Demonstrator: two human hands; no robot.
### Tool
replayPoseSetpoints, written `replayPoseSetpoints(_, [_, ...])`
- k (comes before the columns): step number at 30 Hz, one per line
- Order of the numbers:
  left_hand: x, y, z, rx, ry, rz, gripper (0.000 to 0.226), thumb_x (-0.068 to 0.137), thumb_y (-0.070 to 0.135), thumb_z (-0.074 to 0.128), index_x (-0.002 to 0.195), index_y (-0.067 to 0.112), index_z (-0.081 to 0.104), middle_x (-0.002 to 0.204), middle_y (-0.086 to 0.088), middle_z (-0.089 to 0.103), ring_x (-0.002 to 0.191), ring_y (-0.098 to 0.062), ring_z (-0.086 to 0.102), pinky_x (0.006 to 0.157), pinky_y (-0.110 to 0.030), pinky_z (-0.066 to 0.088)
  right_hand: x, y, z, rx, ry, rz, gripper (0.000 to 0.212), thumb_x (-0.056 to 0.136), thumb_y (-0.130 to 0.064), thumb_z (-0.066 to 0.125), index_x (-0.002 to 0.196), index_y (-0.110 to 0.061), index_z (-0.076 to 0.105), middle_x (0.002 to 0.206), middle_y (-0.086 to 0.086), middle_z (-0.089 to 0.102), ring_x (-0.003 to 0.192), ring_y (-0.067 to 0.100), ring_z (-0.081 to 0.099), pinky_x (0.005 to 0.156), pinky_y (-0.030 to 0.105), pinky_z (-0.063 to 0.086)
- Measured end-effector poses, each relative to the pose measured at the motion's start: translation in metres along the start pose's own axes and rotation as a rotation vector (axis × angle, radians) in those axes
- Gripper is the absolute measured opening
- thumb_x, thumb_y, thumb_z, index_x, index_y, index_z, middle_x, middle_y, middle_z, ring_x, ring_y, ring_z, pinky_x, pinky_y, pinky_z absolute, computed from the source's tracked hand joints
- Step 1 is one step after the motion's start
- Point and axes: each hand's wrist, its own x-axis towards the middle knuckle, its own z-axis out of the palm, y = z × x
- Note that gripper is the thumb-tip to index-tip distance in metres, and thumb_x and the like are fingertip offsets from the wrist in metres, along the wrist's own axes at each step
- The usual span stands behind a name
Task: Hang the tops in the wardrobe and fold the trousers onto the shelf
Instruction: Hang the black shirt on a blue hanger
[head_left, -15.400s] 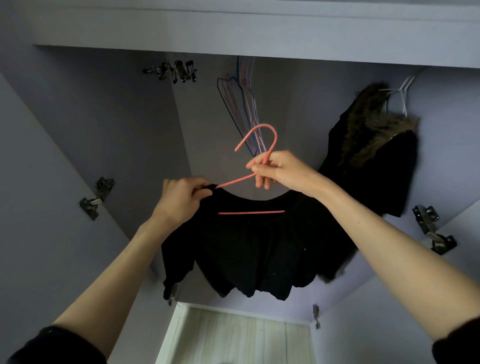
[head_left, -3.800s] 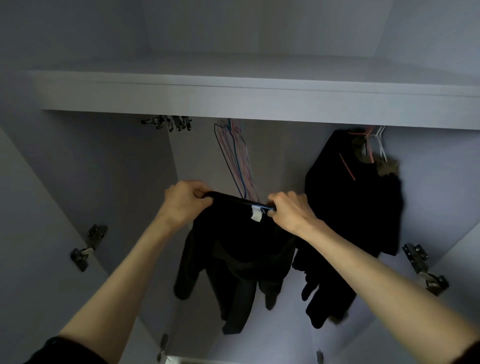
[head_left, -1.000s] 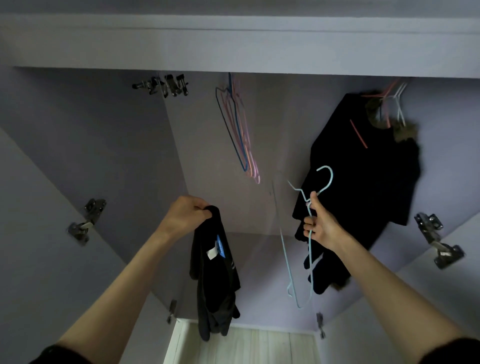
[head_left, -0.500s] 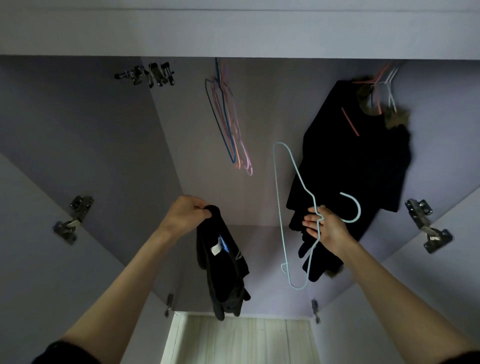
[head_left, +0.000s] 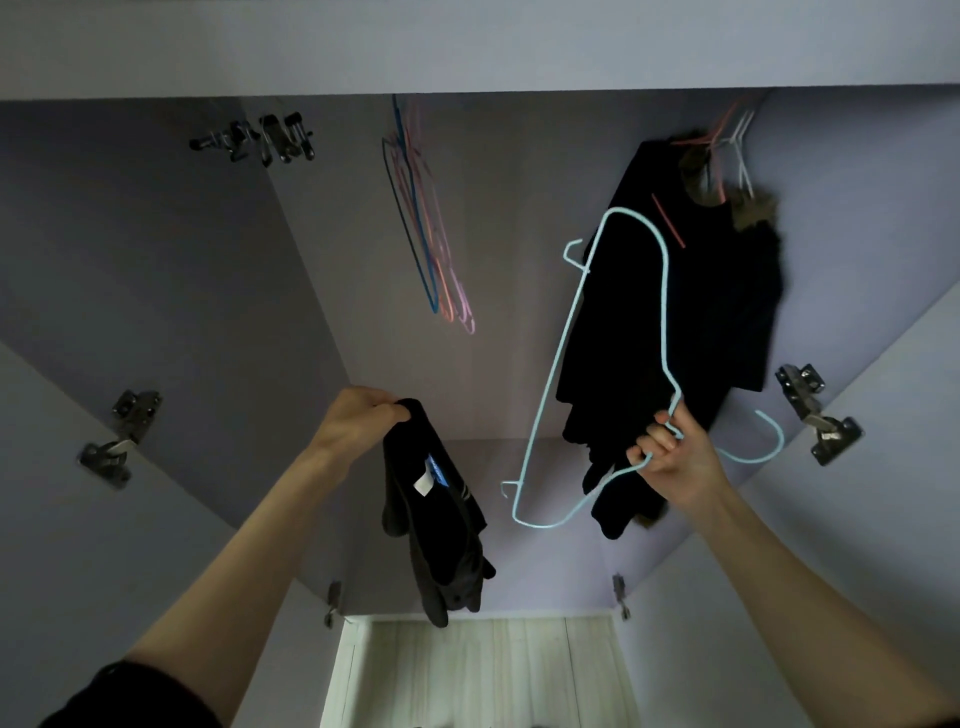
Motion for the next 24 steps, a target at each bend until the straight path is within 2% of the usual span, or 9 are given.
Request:
replayPoseSetpoints(4, [-0.004,0.003,0.004,-0.024,0.004,-0.057,0.013,0.083,0.008,0.059,0.071,0.006,0.063,0.071,-0.004,0.059,0.068,-0.015,0.054,0.064,-0.025,0.041,-0.01,-0.003,0.009,0.089,-0.115,-0.006,0.049,0.079,-0.051,0.053,0.039,-0.024,0.046,0.032,-0.007,0.027,0.032,0.007,0.028,0.06,0.023,0.028])
replayPoseSetpoints(10, [-0.011,0.01,0.004,-0.065,0.039,-0.104,0.018,0.085,0.012,0.06,0.067,0.007,0.059,0.068,-0.003,0.058,0.063,-0.012,0.053,0.056,-0.023,0.037,-0.022,-0.003,0.042,0.196,-0.317,0.002,0.052,0.08,-0.053,0.049,0.038,-0.023,0.048,0.032,-0.004,0.027,0.041,0.01,0.014,0.064,0.022,0.031])
replayPoseSetpoints(12, [-0.014,0.014,0.004,-0.067,0.051,-0.109,0.02,0.084,0.013,0.061,0.065,0.009,0.058,0.066,-0.003,0.057,0.061,-0.012,0.052,0.053,-0.023,0.036,-0.026,-0.001,0.055,0.185,-0.344,0.012,0.05,0.079,-0.053,0.05,0.038,-0.024,0.049,0.032,-0.004,0.027,0.038,0.01,0.016,0.064,0.022,0.032])
replayPoseSetpoints(15, [-0.018,0.02,0.0,-0.07,0.092,-0.104,0.024,0.084,0.013,0.062,0.062,0.01,0.056,0.062,-0.002,0.055,0.056,-0.01,0.049,0.046,-0.021,0.034,-0.031,0.005,0.071,0.102,-0.328,0.027,0.048,0.076,-0.054,0.051,0.038,-0.025,0.048,0.032,-0.006,0.025,0.033,0.007,0.026,0.059,0.021,0.037])
replayPoseSetpoints(17, [-0.019,0.022,-0.005,-0.085,0.123,-0.091,0.025,0.084,0.012,0.062,0.06,0.01,0.055,0.059,-0.001,0.053,0.053,-0.01,0.048,0.038,-0.014,0.034,-0.032,0.008,0.077,0.019,-0.319,0.033,0.048,0.076,-0.053,0.052,0.038,-0.024,0.048,0.033,-0.007,0.024,0.034,0.007,0.027,0.06,0.022,0.037])
replayPoseSetpoints(21, [-0.024,0.022,-0.016,-0.153,0.16,-0.08,0.021,0.085,0.011,0.061,0.064,0.009,0.057,0.061,-0.002,0.053,0.055,-0.013,0.049,0.032,-0.008,0.03,-0.031,0.013,0.084,-0.16,-0.286,-0.047,0.048,0.089,-0.041,0.052,0.045,-0.024,0.045,0.038,-0.01,0.027,0.037,0.006,0.023,0.06,0.024,0.028])
replayPoseSetpoints(24, [-0.026,0.024,-0.024,-0.204,0.188,-0.059,0.018,0.085,0.011,0.061,0.067,0.011,0.059,0.058,0.0,0.054,0.046,-0.006,0.051,0.032,-0.007,0.031,-0.029,0.02,0.088,-0.367,-0.3,-0.162,0.039,0.096,-0.028,0.05,0.059,-0.018,0.048,0.044,-0.01,0.038,0.039,0.004,0.024,0.059,0.024,0.021])
